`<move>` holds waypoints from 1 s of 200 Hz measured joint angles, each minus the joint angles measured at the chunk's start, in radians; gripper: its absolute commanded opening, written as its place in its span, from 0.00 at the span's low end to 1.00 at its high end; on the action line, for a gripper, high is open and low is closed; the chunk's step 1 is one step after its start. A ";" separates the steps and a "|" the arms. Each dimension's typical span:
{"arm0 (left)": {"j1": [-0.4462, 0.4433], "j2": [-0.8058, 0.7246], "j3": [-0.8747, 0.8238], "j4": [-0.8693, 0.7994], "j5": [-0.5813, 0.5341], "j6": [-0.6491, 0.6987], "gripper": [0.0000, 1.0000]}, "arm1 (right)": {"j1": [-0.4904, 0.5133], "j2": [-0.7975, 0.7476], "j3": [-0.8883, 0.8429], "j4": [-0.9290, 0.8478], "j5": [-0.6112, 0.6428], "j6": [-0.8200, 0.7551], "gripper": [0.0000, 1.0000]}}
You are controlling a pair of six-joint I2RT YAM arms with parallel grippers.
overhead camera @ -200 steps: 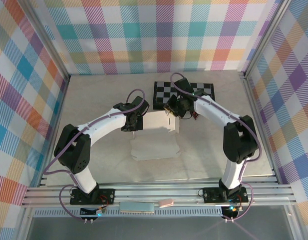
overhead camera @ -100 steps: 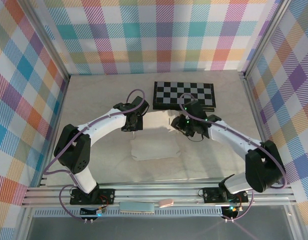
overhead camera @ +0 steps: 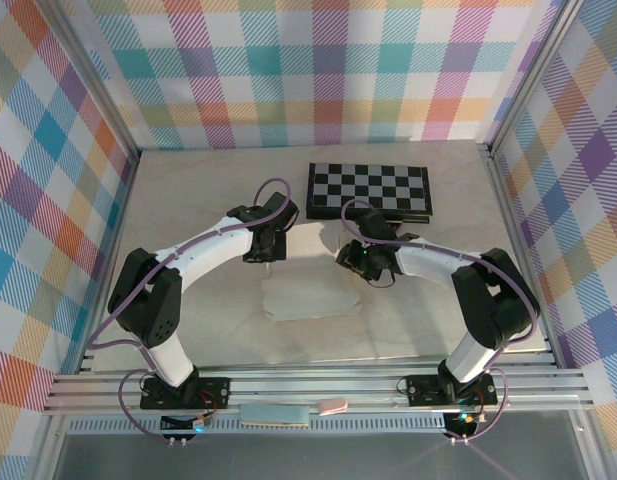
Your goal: Fold the paper box
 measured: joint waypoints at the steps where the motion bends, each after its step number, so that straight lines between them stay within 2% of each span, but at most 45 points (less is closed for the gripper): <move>1: 0.000 0.000 0.000 0.000 0.000 0.000 0.00 | 0.000 0.000 0.000 0.000 0.001 0.000 0.45; 97: 0.000 0.000 0.005 0.000 0.000 0.003 0.00 | 0.000 0.066 0.021 0.051 0.009 -0.023 0.39; 151: 0.000 0.000 0.005 0.000 0.000 0.006 0.00 | 0.000 0.013 -0.005 0.046 0.033 -0.028 0.47; 200: 0.000 0.000 0.006 0.000 0.000 0.006 0.00 | 0.000 -0.035 -0.051 0.044 0.039 -0.025 0.48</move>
